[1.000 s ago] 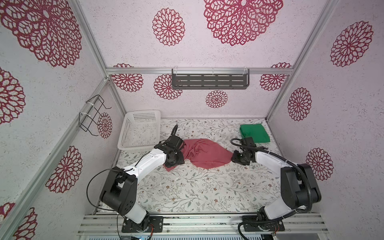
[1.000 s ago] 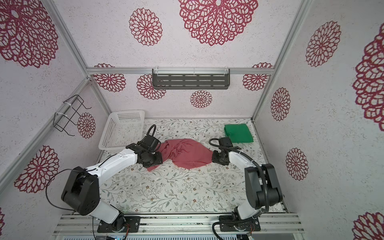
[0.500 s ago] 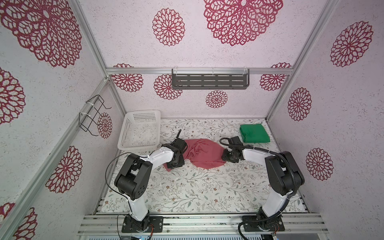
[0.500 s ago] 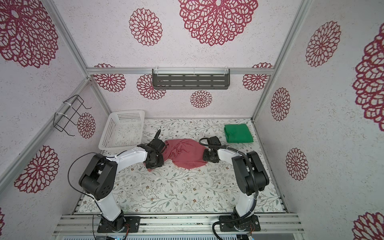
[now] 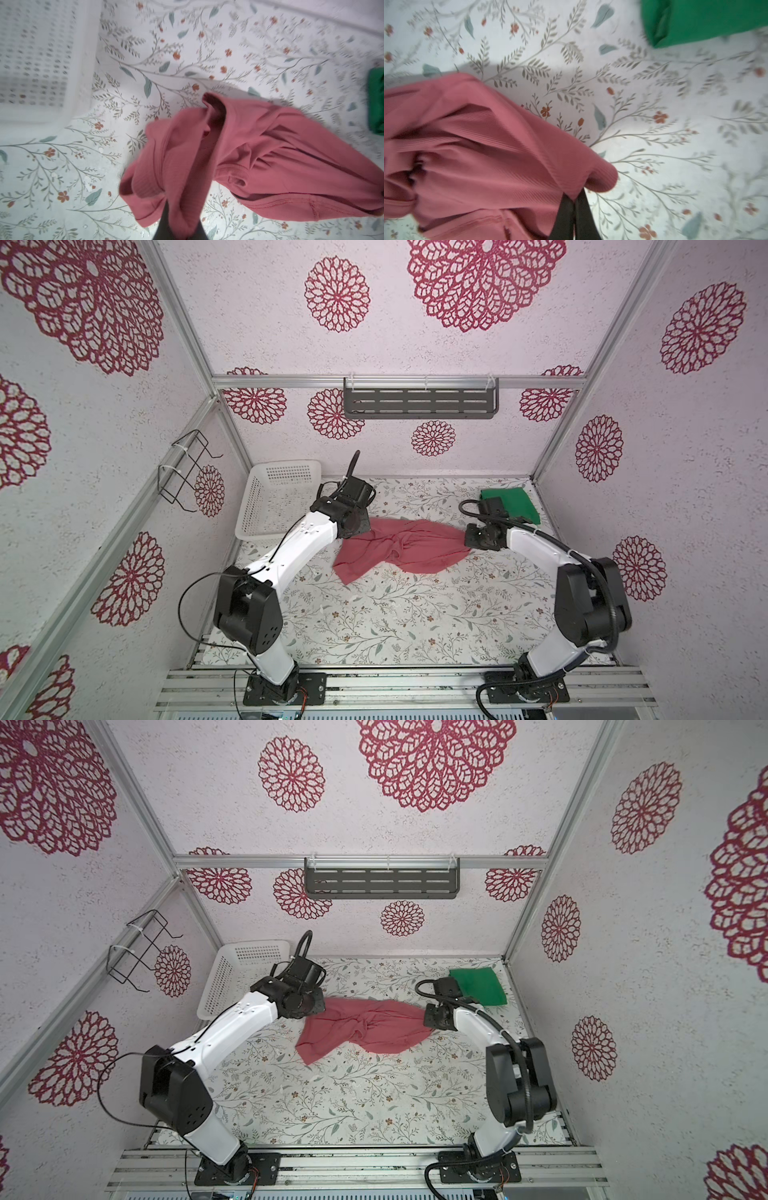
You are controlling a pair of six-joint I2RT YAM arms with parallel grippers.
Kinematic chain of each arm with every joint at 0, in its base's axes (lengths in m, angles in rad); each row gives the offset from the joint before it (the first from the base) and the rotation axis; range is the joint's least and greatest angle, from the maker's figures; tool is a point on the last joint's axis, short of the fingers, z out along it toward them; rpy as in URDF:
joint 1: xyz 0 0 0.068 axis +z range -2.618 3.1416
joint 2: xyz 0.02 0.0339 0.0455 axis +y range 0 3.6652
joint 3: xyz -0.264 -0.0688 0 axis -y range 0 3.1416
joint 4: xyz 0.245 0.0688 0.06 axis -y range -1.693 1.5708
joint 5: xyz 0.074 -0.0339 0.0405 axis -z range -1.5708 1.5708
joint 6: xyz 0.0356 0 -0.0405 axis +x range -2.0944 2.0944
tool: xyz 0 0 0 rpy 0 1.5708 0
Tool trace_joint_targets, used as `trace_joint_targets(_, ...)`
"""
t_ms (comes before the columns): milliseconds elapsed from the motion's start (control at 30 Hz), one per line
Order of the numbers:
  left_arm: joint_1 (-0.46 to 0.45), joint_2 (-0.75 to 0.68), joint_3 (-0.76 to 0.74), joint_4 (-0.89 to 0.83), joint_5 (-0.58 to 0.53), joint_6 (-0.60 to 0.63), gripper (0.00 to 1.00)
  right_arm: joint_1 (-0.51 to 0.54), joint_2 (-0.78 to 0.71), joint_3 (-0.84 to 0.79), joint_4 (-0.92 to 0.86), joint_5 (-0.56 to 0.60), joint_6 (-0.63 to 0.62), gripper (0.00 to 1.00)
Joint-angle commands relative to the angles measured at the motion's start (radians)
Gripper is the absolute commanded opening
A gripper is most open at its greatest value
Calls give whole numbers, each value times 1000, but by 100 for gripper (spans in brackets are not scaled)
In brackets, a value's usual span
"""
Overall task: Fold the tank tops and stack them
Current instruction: 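Lift the pink tank top and stretch it between both grippers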
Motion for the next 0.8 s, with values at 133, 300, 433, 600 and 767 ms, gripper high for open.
trace_joint_targets(133, 11, -151, 230, -122, -137, 115, 0, -88, -212, 83, -142, -10, -105, 0)
trace_joint_targets(300, 85, -137, 287, -128, -63, 169, 0, -92, -280, 116, -200, -3, -145, 0)
trace_joint_targets(433, 129, -141, 333, -119, -2, 215, 0, -94, -358, 151, -225, 17, -192, 0)
trace_joint_targets(600, 173, -150, 349, -95, 42, 245, 0, -95, -452, 157, -182, -45, -217, 0)
trace_joint_targets(767, 207, -65, 315, -61, 137, 240, 0, -94, -445, 129, -162, -64, -203, 0)
